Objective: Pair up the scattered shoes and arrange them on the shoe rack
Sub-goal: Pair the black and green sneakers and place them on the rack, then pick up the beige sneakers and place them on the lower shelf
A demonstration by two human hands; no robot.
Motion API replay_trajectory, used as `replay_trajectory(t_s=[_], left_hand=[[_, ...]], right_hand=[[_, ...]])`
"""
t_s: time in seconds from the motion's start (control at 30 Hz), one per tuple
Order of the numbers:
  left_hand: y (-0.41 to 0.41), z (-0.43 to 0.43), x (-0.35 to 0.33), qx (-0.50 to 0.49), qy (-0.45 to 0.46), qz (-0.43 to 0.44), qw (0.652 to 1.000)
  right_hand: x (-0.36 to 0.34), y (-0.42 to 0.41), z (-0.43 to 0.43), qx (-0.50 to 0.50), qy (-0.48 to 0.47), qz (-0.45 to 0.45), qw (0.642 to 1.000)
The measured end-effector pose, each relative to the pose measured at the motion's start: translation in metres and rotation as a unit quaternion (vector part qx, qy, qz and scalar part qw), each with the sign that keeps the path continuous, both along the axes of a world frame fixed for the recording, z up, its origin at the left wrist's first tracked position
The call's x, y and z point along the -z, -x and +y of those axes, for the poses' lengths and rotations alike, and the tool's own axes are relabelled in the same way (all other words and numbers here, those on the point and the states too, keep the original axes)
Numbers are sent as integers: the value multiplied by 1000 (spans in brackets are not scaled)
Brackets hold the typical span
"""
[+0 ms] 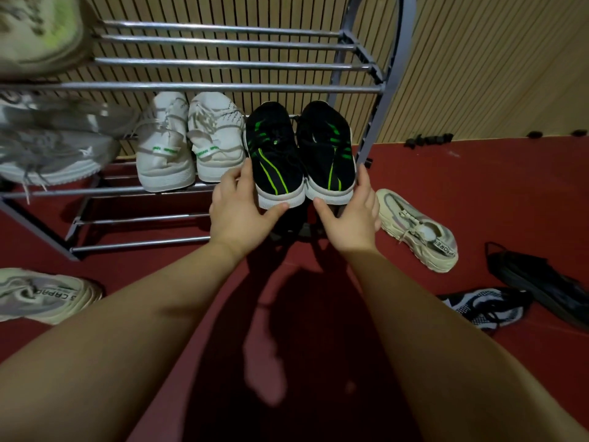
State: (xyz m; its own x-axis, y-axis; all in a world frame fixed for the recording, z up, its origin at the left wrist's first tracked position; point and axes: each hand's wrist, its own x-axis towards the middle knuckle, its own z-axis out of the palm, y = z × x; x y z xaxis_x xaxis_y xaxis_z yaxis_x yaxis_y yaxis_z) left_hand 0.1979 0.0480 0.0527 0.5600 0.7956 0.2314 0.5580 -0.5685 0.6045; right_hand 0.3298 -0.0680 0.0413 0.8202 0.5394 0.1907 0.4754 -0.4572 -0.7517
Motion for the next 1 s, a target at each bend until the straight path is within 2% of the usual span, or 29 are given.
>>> replay_trajectory(t_s=[0.17, 0.27, 0.4, 0.53, 0.6, 0.77, 0.83, 0.9, 1.0], left_hand=[[39, -17, 4, 50, -3, 69, 996], [79, -19, 11, 54, 7, 129, 990], [144, -7, 22, 15, 10, 196, 980], [222, 4, 35, -69, 57, 230, 969], [266, 5, 43, -125, 105, 256, 953], [346, -3, 60, -246, 266, 335, 870], [353, -5, 67, -252, 280, 346, 859], [346, -2, 67, -253, 278, 333, 865], [327, 14, 70, -284, 312, 244, 873]], right_hand=[[6, 17, -24, 33, 37, 20, 999], [16, 36, -35, 39, 94, 38, 994], [28, 65, -31, 28, 200, 82, 976], [38, 98, -23, -41, 301, 118, 945], [44, 115, -20, -76, 332, 118, 933], [51, 157, -8, -140, 344, 112, 922], [54, 172, -4, -160, 340, 111, 920], [57, 183, -1, -176, 338, 110, 918], [61, 198, 7, -201, 330, 112, 916]])
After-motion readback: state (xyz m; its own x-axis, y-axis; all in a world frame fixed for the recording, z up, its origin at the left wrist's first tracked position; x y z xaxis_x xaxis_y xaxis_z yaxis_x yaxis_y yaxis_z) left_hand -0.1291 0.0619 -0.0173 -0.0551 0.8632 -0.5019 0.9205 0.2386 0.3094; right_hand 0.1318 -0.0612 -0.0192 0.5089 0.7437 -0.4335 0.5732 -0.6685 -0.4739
